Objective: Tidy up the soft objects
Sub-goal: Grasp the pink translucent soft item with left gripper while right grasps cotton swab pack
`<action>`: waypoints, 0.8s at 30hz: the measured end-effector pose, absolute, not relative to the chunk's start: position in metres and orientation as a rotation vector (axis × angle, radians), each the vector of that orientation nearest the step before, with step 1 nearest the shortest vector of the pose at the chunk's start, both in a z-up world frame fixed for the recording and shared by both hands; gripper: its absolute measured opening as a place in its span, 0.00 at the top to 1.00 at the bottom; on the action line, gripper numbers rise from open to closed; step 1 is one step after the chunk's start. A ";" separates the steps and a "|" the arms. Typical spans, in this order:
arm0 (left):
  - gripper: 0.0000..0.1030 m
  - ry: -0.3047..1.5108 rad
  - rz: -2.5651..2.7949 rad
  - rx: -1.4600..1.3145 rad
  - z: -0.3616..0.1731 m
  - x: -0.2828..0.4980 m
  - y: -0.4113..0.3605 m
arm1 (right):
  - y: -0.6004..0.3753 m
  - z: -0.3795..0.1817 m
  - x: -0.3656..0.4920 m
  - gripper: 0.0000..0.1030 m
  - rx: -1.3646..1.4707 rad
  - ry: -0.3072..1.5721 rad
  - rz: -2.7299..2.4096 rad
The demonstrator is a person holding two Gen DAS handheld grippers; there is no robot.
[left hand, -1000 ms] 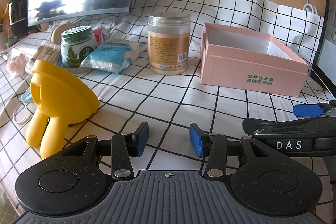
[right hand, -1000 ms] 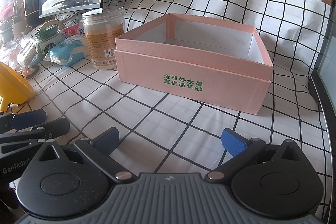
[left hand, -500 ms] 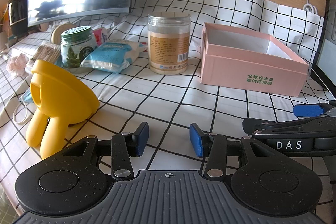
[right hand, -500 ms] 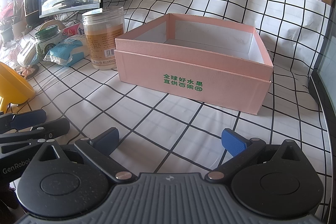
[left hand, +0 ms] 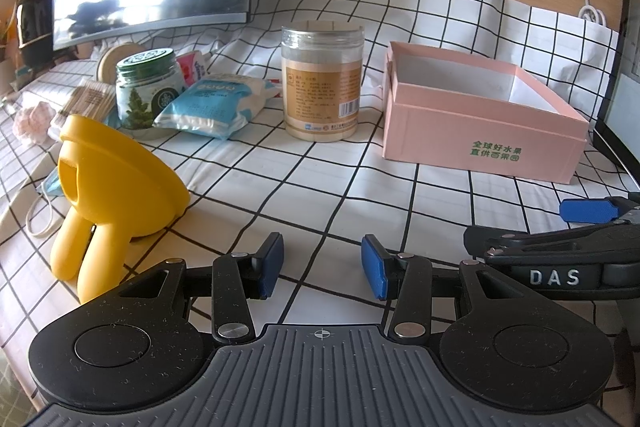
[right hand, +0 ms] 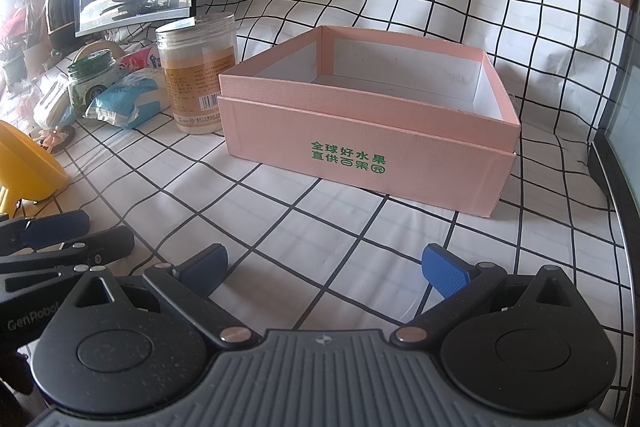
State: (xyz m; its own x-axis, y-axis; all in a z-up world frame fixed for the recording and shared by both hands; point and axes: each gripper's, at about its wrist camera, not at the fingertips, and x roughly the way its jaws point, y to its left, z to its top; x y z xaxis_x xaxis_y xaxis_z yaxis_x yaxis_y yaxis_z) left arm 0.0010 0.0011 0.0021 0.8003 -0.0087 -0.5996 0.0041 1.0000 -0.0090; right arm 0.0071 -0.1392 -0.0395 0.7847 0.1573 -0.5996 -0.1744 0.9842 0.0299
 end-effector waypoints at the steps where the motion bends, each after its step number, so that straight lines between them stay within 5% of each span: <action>1: 0.54 0.653 -0.009 -0.005 0.003 0.002 0.001 | -0.140 -0.038 0.010 0.00 -0.035 0.671 0.191; 4: 0.55 0.709 -0.032 0.002 0.008 0.007 0.004 | -0.138 -0.029 0.019 0.00 -0.043 0.779 0.190; 8: 0.73 0.815 -0.090 -0.072 0.020 0.015 0.020 | -0.133 -0.026 0.024 0.00 -0.035 0.841 0.143; 17: 0.73 0.707 -0.259 -0.270 0.082 -0.014 0.113 | -0.123 -0.015 0.031 0.03 -0.022 0.897 0.114; 24: 0.71 0.619 0.058 -0.240 0.115 0.028 0.258 | -0.062 0.058 0.042 0.03 -0.049 0.774 0.135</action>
State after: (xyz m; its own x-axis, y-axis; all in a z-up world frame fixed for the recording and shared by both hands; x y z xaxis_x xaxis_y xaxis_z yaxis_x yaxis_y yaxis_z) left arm 0.0284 0.2575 0.1147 0.8138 -0.0175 -0.5809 -0.1255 0.9707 -0.2051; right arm 0.0421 -0.0619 0.0584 0.7072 0.1036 -0.6993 -0.1398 0.9902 0.0053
